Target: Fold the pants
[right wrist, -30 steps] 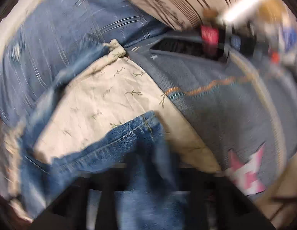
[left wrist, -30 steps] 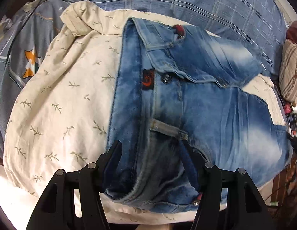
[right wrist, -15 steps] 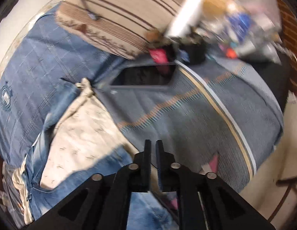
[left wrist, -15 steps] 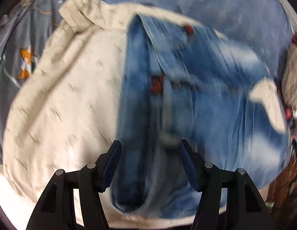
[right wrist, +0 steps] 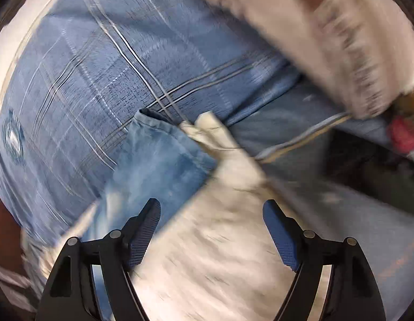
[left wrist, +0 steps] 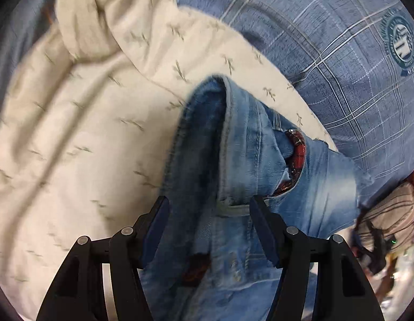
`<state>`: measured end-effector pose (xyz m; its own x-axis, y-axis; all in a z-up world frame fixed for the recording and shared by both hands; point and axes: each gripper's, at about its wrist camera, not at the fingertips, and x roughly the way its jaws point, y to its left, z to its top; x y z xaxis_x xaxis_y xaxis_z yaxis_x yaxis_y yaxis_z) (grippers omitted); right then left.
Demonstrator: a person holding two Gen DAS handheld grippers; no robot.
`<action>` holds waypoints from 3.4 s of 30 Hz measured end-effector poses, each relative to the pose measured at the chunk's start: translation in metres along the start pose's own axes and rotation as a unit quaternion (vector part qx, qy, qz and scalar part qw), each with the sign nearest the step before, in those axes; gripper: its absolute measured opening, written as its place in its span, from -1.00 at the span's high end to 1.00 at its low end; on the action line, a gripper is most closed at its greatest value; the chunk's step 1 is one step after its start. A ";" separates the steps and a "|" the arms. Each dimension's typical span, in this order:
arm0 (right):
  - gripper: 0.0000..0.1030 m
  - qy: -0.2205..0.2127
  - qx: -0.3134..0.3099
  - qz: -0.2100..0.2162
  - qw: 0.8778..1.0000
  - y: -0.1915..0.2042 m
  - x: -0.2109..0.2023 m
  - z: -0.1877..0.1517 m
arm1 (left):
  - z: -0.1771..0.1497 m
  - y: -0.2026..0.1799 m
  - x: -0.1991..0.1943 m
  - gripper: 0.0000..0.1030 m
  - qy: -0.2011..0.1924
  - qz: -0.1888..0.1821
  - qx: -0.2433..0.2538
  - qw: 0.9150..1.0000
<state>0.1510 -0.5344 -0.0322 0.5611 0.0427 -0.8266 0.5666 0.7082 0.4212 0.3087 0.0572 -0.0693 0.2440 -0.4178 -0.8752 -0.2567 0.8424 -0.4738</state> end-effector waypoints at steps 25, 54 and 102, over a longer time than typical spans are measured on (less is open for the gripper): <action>-0.51 -0.033 -0.175 -0.061 0.982 0.066 0.042 0.052 | 0.067 -0.014 0.010 -0.13 -0.055 -0.006 -0.045 0.997; 0.77 -0.114 -0.159 -0.038 0.980 0.033 -0.115 -0.064 | -0.041 -0.023 -0.094 0.62 -0.150 -0.098 0.043 0.983; 0.93 0.044 0.051 0.251 0.966 0.015 -0.127 -0.283 | -0.179 0.101 -0.129 0.43 -0.055 -0.162 0.074 0.983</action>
<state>-0.0828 -0.3296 -0.0272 0.7301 0.4244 -0.5356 0.2958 0.5103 0.8075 0.0841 0.1355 -0.0217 0.3924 -0.6395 -0.6611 -0.0128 0.7149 -0.6992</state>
